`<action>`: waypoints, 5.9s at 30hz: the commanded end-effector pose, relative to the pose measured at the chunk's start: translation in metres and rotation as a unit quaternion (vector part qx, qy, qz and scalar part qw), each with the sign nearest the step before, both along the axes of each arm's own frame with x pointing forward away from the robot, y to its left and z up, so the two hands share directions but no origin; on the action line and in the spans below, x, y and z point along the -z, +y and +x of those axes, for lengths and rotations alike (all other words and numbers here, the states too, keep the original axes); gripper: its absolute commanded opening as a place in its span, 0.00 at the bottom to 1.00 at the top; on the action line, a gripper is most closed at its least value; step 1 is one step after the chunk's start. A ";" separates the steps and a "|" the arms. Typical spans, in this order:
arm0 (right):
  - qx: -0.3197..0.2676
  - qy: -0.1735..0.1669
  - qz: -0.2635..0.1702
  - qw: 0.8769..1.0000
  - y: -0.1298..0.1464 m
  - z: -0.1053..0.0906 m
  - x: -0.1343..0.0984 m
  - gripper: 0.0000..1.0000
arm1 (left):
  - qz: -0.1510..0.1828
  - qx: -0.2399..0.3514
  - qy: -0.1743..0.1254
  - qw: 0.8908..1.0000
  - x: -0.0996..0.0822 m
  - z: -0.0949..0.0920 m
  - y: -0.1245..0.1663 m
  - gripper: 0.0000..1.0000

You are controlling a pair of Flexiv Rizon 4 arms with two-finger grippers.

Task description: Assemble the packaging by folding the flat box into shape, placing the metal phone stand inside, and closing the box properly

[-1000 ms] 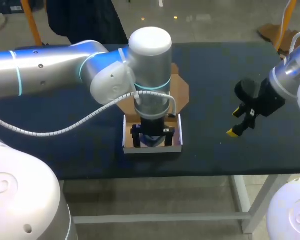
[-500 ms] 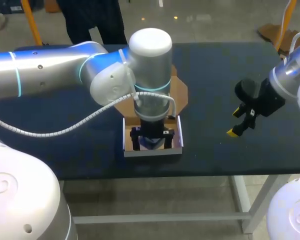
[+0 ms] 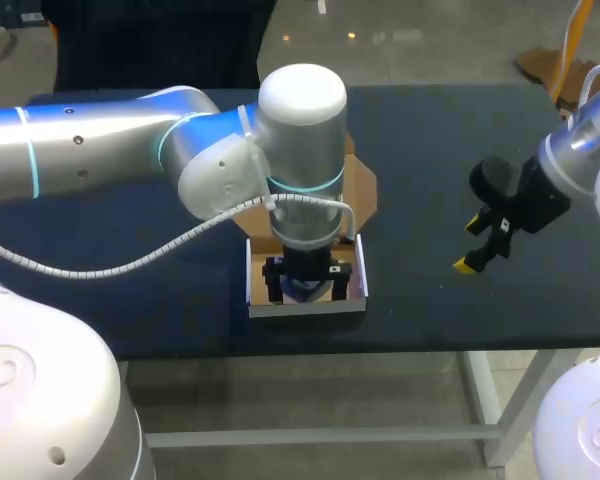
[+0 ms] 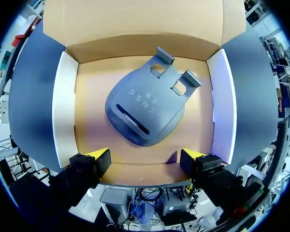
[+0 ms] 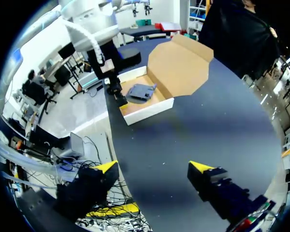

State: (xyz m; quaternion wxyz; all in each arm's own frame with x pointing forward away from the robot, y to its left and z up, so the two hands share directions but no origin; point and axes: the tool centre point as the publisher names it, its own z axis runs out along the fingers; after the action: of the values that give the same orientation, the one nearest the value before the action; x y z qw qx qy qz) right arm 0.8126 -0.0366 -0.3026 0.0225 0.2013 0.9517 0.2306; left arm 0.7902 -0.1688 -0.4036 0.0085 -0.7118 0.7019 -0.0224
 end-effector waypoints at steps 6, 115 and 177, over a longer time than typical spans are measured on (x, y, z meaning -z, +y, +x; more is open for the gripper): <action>-0.002 0.001 0.002 1.000 -0.002 -0.001 -0.001 1.00 | -0.026 0.032 -0.056 0.998 -0.036 -0.004 0.011 1.00; -0.094 0.069 -0.081 0.990 0.092 0.100 -0.060 1.00 | -0.352 0.450 -0.260 0.779 -0.068 0.193 0.143 1.00; -0.085 0.069 -0.110 0.988 0.095 0.109 -0.060 1.00 | -0.459 0.516 -0.276 0.668 -0.074 0.167 0.070 0.00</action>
State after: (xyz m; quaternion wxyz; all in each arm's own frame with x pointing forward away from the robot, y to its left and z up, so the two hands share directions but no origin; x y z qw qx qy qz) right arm 0.9219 0.0584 -0.2438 -0.0395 0.1321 0.9840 0.1127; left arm 0.9554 -0.0983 -0.3281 -0.1372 -0.1125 0.8244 -0.5374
